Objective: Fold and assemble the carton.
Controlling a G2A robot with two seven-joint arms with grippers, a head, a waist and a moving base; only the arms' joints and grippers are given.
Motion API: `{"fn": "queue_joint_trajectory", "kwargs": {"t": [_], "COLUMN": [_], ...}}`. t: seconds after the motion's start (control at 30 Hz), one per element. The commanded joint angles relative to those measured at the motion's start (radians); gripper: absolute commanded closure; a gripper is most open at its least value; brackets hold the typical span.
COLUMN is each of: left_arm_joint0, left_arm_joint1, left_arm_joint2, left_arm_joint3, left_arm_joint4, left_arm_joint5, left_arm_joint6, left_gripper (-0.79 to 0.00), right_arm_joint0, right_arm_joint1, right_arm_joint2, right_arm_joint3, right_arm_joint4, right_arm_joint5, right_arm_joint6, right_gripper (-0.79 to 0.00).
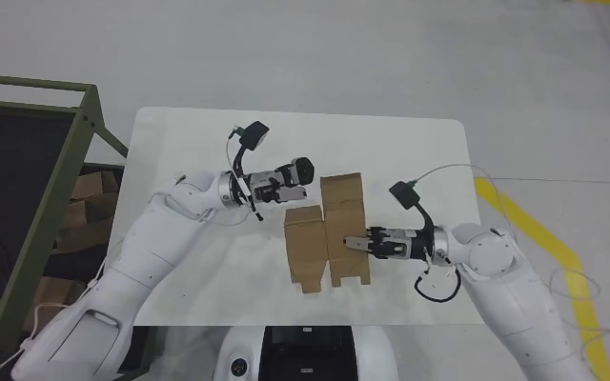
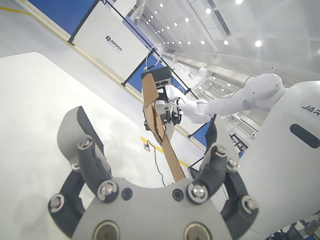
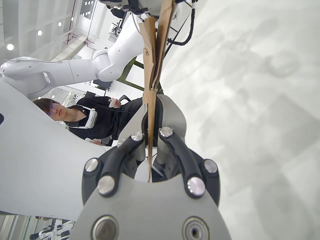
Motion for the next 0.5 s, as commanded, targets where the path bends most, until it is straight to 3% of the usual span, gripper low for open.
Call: {"fn": "queue_joint_trajectory", "kwargs": {"t": [0.0,0.1,0.17,0.27,0.33,0.47], "left_arm_joint0": [-0.020,-0.046,-0.062,-0.080,-0.087,-0.098], "left_arm_joint1": [-0.005,-0.014,-0.018,-0.023,-0.025,-0.029], "left_arm_joint2": [0.027,0.065,0.091,0.115,0.127,0.148], "left_arm_joint3": [0.027,0.052,0.057,0.064,0.068,0.073], "left_arm_joint4": [0.001,-0.010,-0.008,-0.002,0.002,0.004], "left_arm_joint5": [-0.015,-0.028,-0.028,-0.028,-0.028,-0.028], "left_arm_joint6": [0.015,0.028,0.028,0.028,0.028,0.028], "left_gripper": [-0.785,-0.779,-0.717,-0.690,-0.570,-0.480], "right_arm_joint0": [0.003,0.005,0.005,0.005,0.005,0.006], "right_arm_joint1": [0.002,0.004,0.006,0.008,0.008,0.010], "right_arm_joint2": [0.000,-0.001,-0.001,-0.001,-0.002,-0.004], "right_arm_joint3": [0.003,0.003,0.003,0.003,0.004,0.005], "right_arm_joint4": [0.012,0.024,0.028,0.029,0.030,0.029], "right_arm_joint5": [-0.004,-0.007,-0.008,-0.010,-0.009,-0.008], "right_arm_joint6": [0.015,0.031,0.033,0.028,0.023,0.013], "right_gripper": [0.000,0.000,0.000,0.000,0.000,0.000]}}
